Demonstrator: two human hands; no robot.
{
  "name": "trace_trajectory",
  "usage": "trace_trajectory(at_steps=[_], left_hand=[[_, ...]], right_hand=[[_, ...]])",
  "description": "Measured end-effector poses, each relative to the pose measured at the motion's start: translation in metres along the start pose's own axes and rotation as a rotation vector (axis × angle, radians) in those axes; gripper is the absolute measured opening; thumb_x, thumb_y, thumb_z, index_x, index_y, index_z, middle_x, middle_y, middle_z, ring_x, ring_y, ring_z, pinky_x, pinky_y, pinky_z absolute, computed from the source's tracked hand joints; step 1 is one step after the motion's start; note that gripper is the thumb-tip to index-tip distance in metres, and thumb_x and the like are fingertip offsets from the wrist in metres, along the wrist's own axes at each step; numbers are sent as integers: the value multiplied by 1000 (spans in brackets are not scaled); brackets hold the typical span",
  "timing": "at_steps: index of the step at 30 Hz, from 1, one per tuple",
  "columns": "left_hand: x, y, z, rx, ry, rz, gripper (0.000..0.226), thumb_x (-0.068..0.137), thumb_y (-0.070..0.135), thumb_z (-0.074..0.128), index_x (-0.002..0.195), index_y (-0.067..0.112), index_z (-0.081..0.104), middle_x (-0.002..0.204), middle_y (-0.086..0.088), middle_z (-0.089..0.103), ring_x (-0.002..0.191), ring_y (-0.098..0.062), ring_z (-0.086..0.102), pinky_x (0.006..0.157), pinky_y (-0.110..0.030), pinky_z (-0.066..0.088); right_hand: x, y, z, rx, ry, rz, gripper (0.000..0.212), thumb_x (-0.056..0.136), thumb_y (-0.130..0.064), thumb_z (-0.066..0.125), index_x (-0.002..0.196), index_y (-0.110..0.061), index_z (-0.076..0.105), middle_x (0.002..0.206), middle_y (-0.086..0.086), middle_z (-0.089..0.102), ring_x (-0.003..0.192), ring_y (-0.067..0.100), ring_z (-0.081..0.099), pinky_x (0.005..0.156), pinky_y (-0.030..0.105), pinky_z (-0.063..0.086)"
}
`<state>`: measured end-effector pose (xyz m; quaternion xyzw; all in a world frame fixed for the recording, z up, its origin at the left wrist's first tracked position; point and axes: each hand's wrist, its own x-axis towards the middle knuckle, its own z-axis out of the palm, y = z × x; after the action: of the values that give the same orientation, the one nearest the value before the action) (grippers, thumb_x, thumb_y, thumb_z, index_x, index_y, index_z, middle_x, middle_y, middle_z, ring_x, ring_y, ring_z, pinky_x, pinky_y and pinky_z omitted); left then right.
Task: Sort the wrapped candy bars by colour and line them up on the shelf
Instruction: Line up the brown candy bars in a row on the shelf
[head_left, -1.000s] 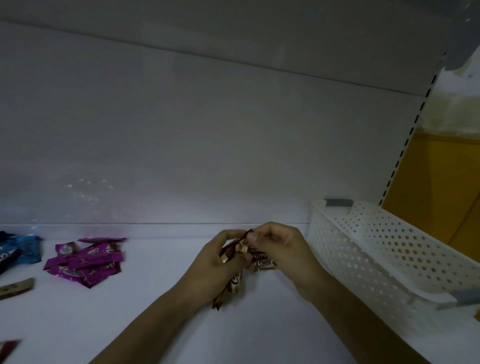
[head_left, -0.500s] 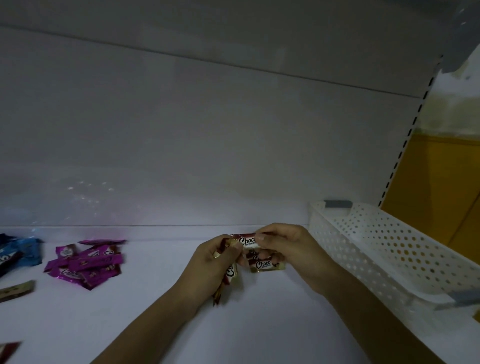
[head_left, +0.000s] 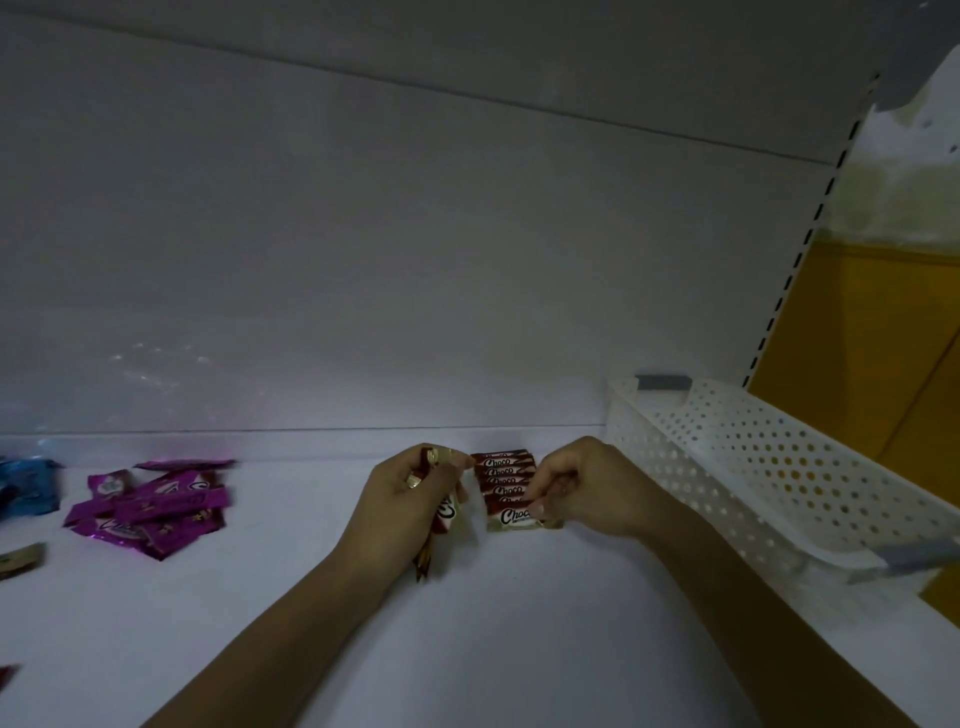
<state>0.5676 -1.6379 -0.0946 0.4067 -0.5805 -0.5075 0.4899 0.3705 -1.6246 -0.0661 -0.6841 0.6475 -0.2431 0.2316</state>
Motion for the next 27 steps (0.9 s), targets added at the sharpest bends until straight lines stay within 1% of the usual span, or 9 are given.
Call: trace_trajectory(at_steps=[5,9,12,14,16,19,21,23,27], left_hand=[[-1,1,0,6,5,10,20,96,17,52,90,11,70,59,9,63,41,-1,47,43,-12,38],[0,0,0,-5,8,2,20,96,17,53,89,11,70,58,9,63,41,-1,46,42,-11,37],[1,-1,0,-1,11,-3,20,96,18,53,90,12,71,59,10,62,41,0,46,43,-11,37],[2,-1,-1,-13,20,-9,21,97,18,52,90,14,71,60,11,62,42,0,47,43,-11,37],[3,0,-2,-86,54,-48,22,97,18,51,91,15,72,61,9,62,43,-1,48,42,-13,37],[6,5,-5,-344,147,-176,20,96,25,53,89,15,69,57,4,55,44,-5,49,42,-20,38],[7,12,-7,-510,174,-261,22,95,31,53,86,15,65,57,3,53,43,-8,50,42,-23,40],[7,19,-10,-647,176,-337,24,94,34,54,82,15,61,59,1,54,44,-11,52,39,-22,44],[8,24,-15,-802,148,-427,28,93,28,54,70,13,55,60,-4,54,50,-17,56,50,-25,50]], right_hand=[[3,0,5,-181,47,3,13,71,-27,81,76,-34,71,83,-11,71,75,-1,59,96,36,44],[4,1,7,-198,64,-23,13,72,-28,80,82,-32,73,83,-13,69,68,-5,53,95,33,41],[5,3,7,-253,77,-38,15,73,-26,79,86,-31,73,84,-16,64,76,-1,53,94,30,38],[4,1,7,-249,104,-65,17,74,-27,78,89,-29,71,82,-19,58,77,-1,52,84,22,40],[1,-9,11,-77,132,-124,17,75,-32,77,87,-30,66,80,-17,59,72,-2,56,66,10,41],[-10,-34,32,274,48,-187,45,59,-58,79,93,-38,58,75,-13,62,60,-3,56,55,13,44],[-15,-44,53,236,-4,-200,71,47,-69,78,108,-51,46,85,-20,60,63,-1,58,56,16,45],[-19,-50,70,168,4,-267,80,52,-62,80,119,-52,37,92,-26,58,67,0,61,56,16,46],[-19,-55,75,222,97,-357,52,76,-35,75,120,-39,49,92,-26,60,78,-3,61,65,13,49]])
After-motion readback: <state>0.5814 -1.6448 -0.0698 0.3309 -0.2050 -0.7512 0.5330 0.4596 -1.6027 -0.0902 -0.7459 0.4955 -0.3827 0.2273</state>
